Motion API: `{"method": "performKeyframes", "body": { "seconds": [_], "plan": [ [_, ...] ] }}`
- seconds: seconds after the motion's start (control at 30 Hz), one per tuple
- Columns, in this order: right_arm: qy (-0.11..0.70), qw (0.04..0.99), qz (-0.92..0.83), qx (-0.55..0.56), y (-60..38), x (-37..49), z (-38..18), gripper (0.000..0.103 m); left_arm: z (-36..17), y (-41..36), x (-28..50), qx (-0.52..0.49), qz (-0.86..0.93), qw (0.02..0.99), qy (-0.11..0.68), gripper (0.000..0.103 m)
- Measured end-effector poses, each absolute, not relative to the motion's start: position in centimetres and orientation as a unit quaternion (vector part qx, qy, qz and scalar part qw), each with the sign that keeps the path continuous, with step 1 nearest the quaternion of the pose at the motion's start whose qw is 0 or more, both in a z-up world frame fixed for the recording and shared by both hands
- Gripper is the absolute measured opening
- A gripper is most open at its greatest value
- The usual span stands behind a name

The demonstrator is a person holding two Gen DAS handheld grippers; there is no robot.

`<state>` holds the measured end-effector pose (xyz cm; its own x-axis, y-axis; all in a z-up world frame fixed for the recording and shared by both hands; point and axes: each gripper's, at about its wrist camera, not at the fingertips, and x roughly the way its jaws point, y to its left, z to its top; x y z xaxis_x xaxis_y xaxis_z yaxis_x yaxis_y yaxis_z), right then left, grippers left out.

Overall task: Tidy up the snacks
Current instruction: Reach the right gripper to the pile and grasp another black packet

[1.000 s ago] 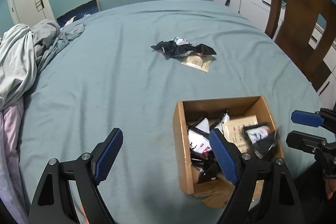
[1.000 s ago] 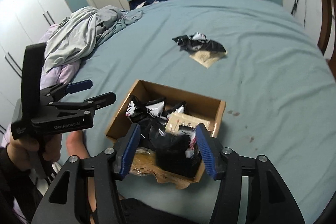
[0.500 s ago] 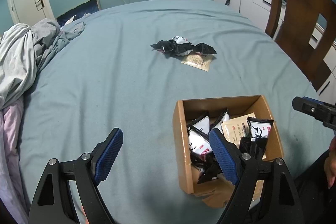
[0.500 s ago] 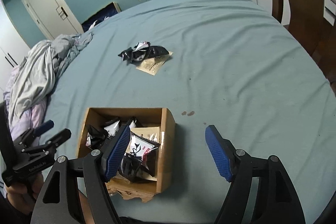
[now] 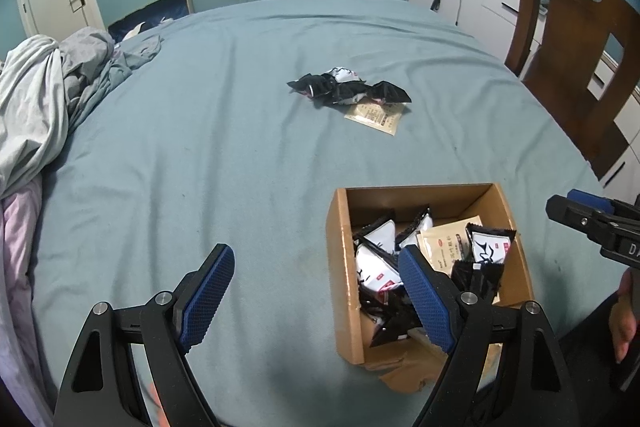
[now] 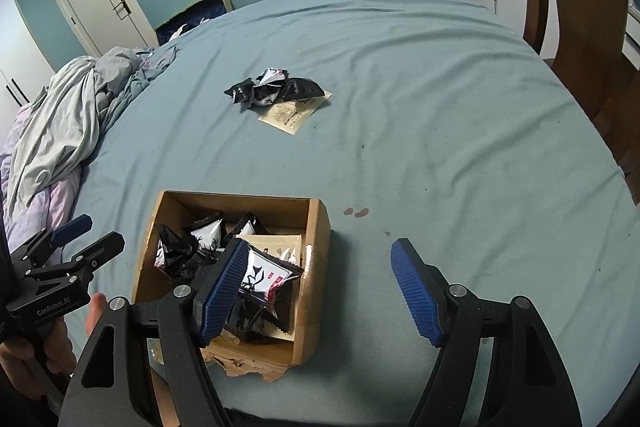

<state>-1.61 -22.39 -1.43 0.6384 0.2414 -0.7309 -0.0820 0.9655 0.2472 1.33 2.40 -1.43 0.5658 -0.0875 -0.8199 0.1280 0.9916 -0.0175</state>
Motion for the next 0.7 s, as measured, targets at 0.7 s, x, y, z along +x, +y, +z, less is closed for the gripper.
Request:
{"method": "performKeyframes", "body": {
  "seconds": [0.7],
  "plan": [
    [0.420, 0.903, 0.066, 0.063, -22.6, 5.6, -2.6, 0.073, -1.7, 2.8, 2.1, 0.015, -0.010, 0.888, 0.459, 0.085]
  ]
}}
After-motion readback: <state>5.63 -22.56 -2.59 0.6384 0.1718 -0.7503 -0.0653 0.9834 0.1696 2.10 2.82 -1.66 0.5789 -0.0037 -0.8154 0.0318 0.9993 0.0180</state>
